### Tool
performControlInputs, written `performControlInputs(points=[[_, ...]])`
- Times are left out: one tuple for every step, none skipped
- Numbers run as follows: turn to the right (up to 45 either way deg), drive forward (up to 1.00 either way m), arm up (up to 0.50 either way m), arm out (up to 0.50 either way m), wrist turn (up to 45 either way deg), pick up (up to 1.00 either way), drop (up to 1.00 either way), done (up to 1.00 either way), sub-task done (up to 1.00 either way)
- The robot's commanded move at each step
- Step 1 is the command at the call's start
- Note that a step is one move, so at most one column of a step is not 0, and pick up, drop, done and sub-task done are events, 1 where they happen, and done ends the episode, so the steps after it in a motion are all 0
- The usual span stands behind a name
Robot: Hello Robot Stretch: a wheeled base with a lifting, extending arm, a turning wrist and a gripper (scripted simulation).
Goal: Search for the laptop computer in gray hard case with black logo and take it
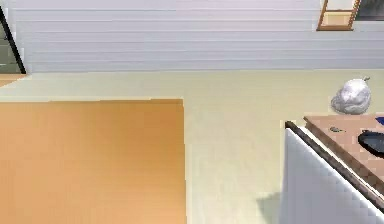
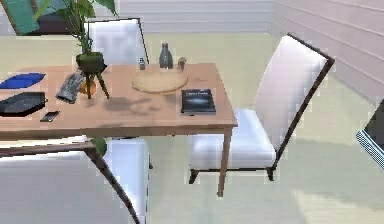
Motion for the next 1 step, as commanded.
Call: performControlInputs(points=[[0.0, 0.95, 0.0, 0.0, 0.0, 0.0, 0.0, 0.0, 0.0]])
